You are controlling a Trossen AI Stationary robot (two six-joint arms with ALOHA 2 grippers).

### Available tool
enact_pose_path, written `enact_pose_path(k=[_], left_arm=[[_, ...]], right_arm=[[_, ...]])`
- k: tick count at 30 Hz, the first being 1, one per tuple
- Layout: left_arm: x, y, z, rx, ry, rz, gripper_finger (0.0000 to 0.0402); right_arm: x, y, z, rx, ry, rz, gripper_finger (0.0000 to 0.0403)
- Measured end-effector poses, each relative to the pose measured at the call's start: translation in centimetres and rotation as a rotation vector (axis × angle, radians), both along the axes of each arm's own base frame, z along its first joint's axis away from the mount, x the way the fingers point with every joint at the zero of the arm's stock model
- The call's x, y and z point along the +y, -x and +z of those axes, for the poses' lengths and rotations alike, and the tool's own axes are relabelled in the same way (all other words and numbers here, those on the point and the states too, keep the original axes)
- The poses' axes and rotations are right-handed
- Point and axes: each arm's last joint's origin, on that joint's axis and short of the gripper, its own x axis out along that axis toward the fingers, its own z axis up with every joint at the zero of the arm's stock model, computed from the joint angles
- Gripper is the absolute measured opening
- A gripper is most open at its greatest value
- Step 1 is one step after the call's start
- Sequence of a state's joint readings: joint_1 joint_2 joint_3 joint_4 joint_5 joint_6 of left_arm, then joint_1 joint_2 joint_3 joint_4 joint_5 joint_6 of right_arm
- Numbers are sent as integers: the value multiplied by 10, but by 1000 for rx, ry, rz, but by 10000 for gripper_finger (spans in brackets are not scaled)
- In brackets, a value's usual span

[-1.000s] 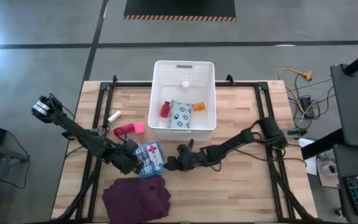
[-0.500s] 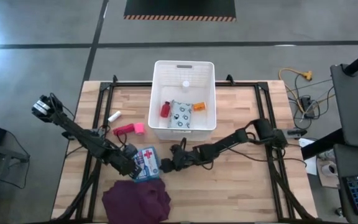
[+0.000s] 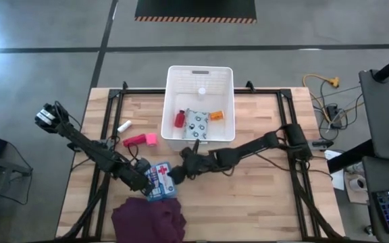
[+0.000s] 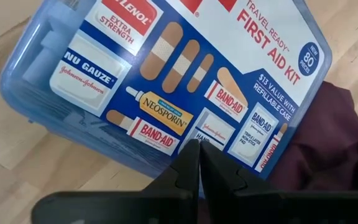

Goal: Pick & place medical supplies in basket/bin
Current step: Put the blue first aid kit into the white bin

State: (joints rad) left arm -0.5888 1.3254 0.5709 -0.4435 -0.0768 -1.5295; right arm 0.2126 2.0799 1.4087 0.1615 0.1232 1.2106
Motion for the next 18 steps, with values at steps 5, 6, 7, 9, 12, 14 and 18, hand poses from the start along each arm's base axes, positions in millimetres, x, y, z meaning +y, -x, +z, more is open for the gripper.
enact_pose_path(k=[5, 6, 7, 9, 12, 14, 18], left_arm=[[2, -2, 0, -7, -8, 13, 0], [2, -2, 0, -10, -12, 14, 0], [3, -2, 0, -10, -12, 16, 0], [3, -2, 0, -15, -18, 19, 0], [3, -3, 0, -18, -22, 21, 0], [3, -3, 0, -19, -24, 22, 0], [4, -3, 0, -25, -31, 29, 0]], right_arm=[[-8, -16, -15, 63, -10, 54, 203], [-9, -20, -19, 65, -31, 60, 203], [-8, -22, -24, 76, -46, 70, 203], [-6, -27, -39, 109, -83, 86, 203], [-1, -28, -58, 186, -150, 82, 203], [3, -27, -65, 210, -172, 83, 203], [7, -25, -51, 180, -134, 97, 203]])
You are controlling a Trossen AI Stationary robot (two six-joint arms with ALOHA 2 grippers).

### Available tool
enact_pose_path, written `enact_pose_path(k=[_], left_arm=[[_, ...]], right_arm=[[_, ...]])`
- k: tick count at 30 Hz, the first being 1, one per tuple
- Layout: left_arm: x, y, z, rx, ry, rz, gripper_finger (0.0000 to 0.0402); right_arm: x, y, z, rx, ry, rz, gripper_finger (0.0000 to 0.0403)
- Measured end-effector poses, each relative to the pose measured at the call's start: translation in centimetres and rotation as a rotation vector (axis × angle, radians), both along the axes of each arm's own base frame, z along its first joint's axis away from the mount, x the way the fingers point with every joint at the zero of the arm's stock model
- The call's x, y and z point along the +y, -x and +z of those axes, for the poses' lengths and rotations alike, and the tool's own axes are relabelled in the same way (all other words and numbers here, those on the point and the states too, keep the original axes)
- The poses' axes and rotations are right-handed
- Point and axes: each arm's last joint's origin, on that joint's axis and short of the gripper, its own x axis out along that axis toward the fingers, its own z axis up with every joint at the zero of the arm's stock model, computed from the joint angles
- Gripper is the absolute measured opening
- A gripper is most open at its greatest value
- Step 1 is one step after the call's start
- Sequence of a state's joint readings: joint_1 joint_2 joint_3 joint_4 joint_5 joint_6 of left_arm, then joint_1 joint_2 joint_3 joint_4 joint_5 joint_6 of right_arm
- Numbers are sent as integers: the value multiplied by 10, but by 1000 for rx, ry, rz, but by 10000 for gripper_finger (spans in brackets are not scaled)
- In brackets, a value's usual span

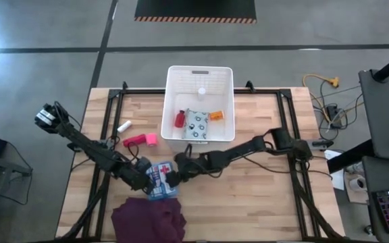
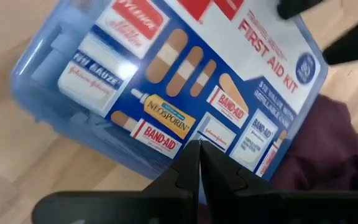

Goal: Pick & place medical supplies in basket/bin
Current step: Put the blue first aid kit into the white bin

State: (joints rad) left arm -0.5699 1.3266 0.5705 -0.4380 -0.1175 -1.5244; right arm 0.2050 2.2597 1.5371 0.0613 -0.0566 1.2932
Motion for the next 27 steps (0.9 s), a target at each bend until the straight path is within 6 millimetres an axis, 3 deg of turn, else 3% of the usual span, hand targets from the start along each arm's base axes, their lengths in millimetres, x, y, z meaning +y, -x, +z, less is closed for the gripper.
enact_pose_path(k=[3, 6, 15, 24, 27], left_arm=[[1, -1, 0, -19, -28, 16, 0], [1, -1, 0, -20, -30, 17, 0], [2, -1, 0, -16, -26, 12, 0], [6, -4, 0, -15, -7, 34, 0], [7, -6, 0, -27, -9, 43, 0]], right_arm=[[-3, 10, 18, 45, 75, -30, 202], [-6, 20, 23, 120, 141, -64, 181], [-7, 25, 17, 175, 153, -134, 23], [-14, 22, 17, 139, 168, -173, 9], [-13, 19, 9, 139, 140, -161, 9]])
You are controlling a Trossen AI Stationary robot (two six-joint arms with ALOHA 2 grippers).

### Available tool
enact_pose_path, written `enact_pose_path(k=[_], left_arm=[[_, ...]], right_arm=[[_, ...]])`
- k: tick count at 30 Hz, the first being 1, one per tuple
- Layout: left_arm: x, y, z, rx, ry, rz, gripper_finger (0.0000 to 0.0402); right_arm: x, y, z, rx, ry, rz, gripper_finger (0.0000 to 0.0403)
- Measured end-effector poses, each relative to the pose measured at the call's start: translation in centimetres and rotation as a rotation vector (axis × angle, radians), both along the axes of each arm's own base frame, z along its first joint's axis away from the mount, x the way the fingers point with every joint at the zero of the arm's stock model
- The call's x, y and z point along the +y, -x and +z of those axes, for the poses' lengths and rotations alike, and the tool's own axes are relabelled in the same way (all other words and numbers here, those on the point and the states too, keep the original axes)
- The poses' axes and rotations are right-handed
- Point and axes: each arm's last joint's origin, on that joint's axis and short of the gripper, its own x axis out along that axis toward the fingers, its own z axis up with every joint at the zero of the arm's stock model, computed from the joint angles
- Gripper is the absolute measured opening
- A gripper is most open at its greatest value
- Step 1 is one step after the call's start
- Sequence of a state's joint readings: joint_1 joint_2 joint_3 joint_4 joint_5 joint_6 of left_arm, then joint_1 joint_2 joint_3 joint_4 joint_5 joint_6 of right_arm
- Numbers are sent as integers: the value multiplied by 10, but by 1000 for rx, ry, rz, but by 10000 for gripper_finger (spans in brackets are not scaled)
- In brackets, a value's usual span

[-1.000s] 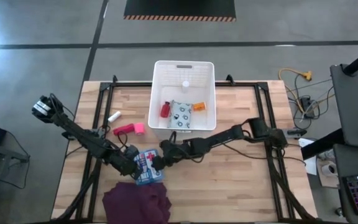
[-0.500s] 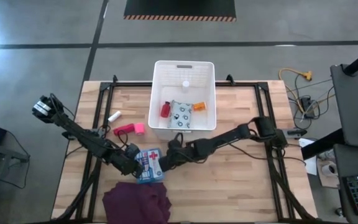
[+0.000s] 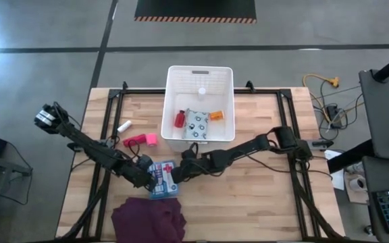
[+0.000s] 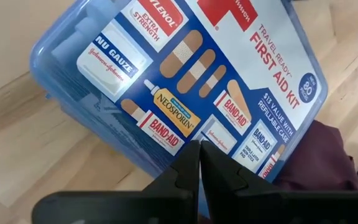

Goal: Pick & place medical supplies in basket/bin
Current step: Put the blue first aid kit into the white bin

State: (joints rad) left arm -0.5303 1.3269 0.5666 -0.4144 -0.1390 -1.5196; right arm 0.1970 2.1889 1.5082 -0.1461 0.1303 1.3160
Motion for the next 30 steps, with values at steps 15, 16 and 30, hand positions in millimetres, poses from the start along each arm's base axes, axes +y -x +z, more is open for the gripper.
enact_pose_path(k=[15, 16, 30], left_arm=[[8, -7, 2, -24, 12, -7, 0], [10, -8, 2, -23, 11, -6, 0], [15, -17, -3, -48, 1, 2, 0]], right_arm=[[2, -5, -12, 4, -32, 36, 8], [3, -5, -13, 5, -42, 38, 8], [5, -4, -32, 56, -90, 48, 8]])
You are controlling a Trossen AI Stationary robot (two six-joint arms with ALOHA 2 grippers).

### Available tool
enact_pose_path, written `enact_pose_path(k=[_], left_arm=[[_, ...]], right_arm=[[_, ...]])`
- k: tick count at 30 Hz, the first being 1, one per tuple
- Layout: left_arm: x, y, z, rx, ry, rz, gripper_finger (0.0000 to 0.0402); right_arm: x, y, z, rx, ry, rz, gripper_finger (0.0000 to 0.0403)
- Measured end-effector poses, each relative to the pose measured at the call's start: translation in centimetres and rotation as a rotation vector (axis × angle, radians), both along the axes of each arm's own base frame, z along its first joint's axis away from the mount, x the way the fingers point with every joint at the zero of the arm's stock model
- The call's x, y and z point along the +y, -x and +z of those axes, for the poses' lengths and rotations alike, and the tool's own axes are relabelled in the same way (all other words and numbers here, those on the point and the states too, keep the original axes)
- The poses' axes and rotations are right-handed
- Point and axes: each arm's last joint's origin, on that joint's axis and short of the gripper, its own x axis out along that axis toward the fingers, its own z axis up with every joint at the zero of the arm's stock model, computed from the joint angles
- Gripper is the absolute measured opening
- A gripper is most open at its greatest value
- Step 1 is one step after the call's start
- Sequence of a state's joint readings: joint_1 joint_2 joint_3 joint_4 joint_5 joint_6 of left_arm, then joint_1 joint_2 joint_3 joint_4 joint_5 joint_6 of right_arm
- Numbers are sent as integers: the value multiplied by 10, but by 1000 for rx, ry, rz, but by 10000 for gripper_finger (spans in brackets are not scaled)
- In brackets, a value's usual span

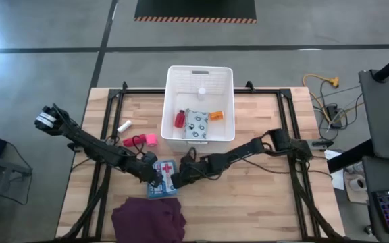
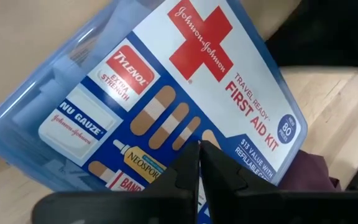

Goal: Pick & place medical supplies in basket/bin
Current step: Put the blue first aid kit into the white bin

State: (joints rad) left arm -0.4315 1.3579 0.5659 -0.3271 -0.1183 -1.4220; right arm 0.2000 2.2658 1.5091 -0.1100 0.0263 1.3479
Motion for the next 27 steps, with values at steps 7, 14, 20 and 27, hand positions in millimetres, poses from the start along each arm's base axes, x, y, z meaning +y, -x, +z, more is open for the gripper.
enact_pose_path(k=[7, 14, 20, 27], left_arm=[[1, 0, 0, 15, 24, -5, 0], [1, 0, 0, 17, 26, -17, 0], [1, 0, 0, 16, 29, -19, 0], [1, -1, 1, 17, 47, -23, 0]], right_arm=[[1, -2, 2, 63, 48, -5, 8], [-7, 18, 19, 184, 227, -51, 8], [-5, 2, 23, 16, 168, -44, 9], [-2, -13, 33, 28, 188, 15, 9]])
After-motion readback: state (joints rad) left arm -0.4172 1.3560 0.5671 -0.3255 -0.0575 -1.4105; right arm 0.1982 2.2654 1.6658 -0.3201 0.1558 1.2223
